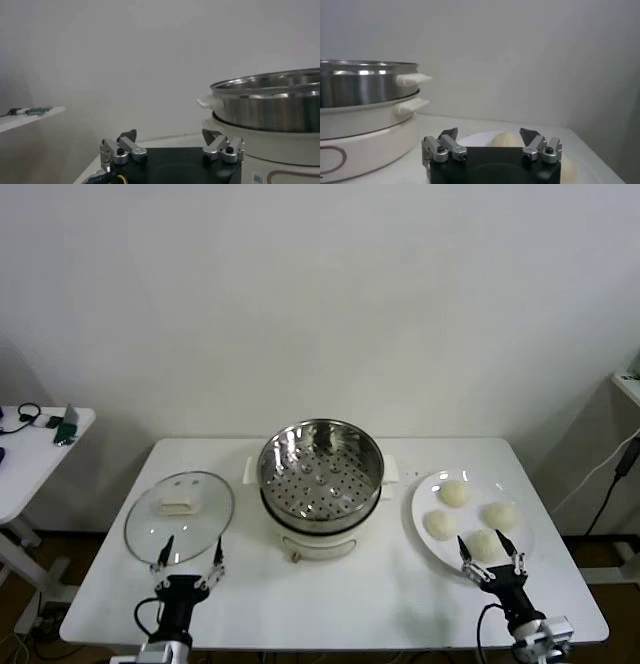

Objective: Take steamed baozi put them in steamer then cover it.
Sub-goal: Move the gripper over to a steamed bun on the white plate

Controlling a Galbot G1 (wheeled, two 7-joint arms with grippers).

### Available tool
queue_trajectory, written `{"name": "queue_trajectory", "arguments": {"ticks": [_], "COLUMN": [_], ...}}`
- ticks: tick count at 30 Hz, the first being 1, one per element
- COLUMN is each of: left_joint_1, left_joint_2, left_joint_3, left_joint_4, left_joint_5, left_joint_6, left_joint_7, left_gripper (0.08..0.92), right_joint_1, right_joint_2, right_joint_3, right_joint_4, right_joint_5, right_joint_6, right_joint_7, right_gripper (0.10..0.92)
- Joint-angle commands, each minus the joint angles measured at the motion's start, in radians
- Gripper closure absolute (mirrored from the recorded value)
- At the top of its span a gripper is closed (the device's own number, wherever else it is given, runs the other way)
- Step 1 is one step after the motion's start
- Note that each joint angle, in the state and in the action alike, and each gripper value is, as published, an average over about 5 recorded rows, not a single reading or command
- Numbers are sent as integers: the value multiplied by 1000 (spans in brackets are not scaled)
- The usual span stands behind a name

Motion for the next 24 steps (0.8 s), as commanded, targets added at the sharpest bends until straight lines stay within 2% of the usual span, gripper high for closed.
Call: {"name": "queue_trajectory", "arguments": {"ticks": [1, 11, 15, 19, 24], "left_joint_1": [4, 20, 21, 20, 15], "left_joint_2": [6, 42, 52, 60, 71], "left_joint_3": [5, 10, 10, 7, -3], "left_joint_4": [-11, -26, -23, -20, -22], "left_joint_5": [-11, -17, -27, -38, -49], "left_joint_6": [21, 11, 6, 4, 13], "left_joint_7": [-20, -36, -38, -39, -43], "left_gripper": [177, 177, 177, 177, 177], "right_joint_1": [48, 379, 641, 948, 1309], "right_joint_2": [-61, -507, -649, -692, -658], "right_joint_3": [12, -143, -358, -643, -1001], "right_joint_4": [4, -147, -266, -422, -577], "right_joint_5": [-59, -168, -210, -288, -383], "right_joint_6": [-58, -302, -309, -258, -198], "right_joint_7": [-53, -444, -648, -794, -898], "right_gripper": [203, 203, 203, 203, 203]}}
